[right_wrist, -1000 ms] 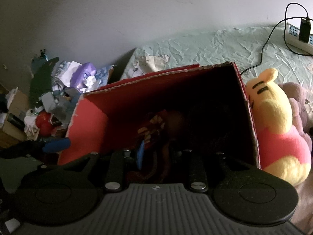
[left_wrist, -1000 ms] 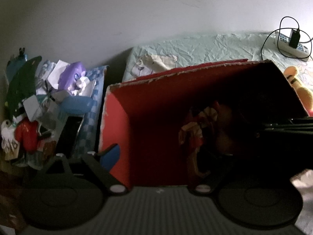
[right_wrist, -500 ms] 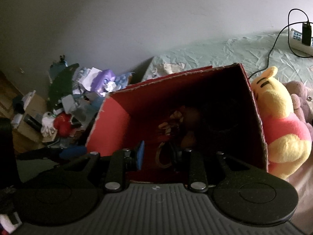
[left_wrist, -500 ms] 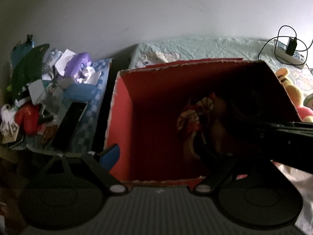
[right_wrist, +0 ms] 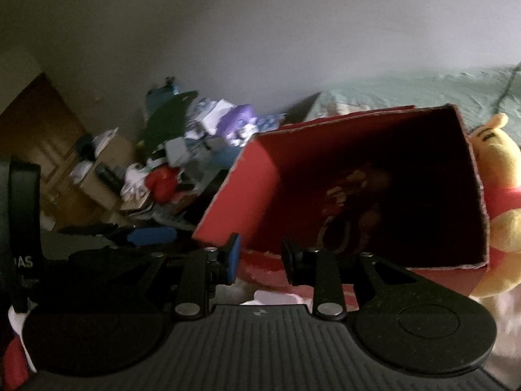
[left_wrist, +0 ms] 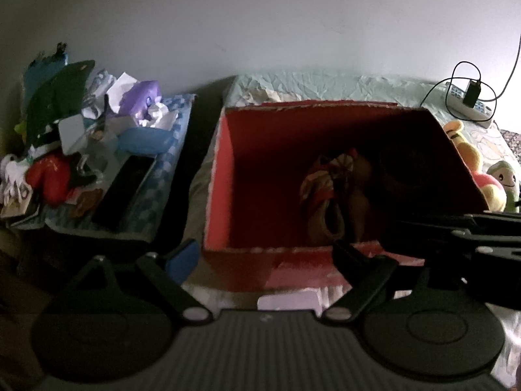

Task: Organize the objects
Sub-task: 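Grasp the red patterned paper box with white flap using the right tool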

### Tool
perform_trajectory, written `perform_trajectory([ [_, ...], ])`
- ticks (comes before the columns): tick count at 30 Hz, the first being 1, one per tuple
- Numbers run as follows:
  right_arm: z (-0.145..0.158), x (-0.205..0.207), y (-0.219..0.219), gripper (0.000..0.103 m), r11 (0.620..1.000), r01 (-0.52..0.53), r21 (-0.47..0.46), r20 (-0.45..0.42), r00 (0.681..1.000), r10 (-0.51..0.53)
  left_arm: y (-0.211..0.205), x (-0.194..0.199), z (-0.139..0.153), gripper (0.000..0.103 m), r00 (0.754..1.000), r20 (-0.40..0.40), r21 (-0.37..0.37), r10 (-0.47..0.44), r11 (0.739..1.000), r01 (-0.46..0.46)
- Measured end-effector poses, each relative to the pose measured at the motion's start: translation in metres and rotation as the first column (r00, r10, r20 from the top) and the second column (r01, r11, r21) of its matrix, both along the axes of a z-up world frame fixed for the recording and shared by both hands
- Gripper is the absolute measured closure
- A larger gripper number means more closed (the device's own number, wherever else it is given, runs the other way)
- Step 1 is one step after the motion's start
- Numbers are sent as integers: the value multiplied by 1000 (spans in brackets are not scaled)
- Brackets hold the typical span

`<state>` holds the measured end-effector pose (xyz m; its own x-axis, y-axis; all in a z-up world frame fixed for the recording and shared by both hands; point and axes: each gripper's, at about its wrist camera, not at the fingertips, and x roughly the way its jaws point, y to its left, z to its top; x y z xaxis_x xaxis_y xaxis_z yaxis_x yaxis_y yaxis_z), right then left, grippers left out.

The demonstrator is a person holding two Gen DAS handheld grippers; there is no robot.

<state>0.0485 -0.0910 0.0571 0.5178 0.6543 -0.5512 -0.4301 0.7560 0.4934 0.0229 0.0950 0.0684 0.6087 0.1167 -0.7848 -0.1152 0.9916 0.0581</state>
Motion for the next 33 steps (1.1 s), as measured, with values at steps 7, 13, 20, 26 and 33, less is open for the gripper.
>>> perform_trajectory([
  [7, -16, -9, 6, 72, 996, -82, -19, -39, 996, 81, 12, -29, -15, 9, 1000, -26, -55, -7, 998, 6],
  [13, -40, -11, 19, 72, 988, -117, -100, -132, 986, 103, 8, -43, -44, 9, 992, -117, -103, -37, 994, 25],
  [20, -69, -9, 25, 63, 986, -117, -121, -272, 959, 80, -4, -52, -77, 8, 973, -222, -169, -62, 985, 24],
  [26, -80, -11, 35, 57, 978, -131, -164, -325, 943, 72, -10, -50, -98, 8, 958, -279, -178, -63, 984, 13],
  [33, -83, -8, 52, 53, 960, -169, -224, -328, 941, 89, -5, -48, -109, 14, 955, -291, -227, -55, 974, -13],
])
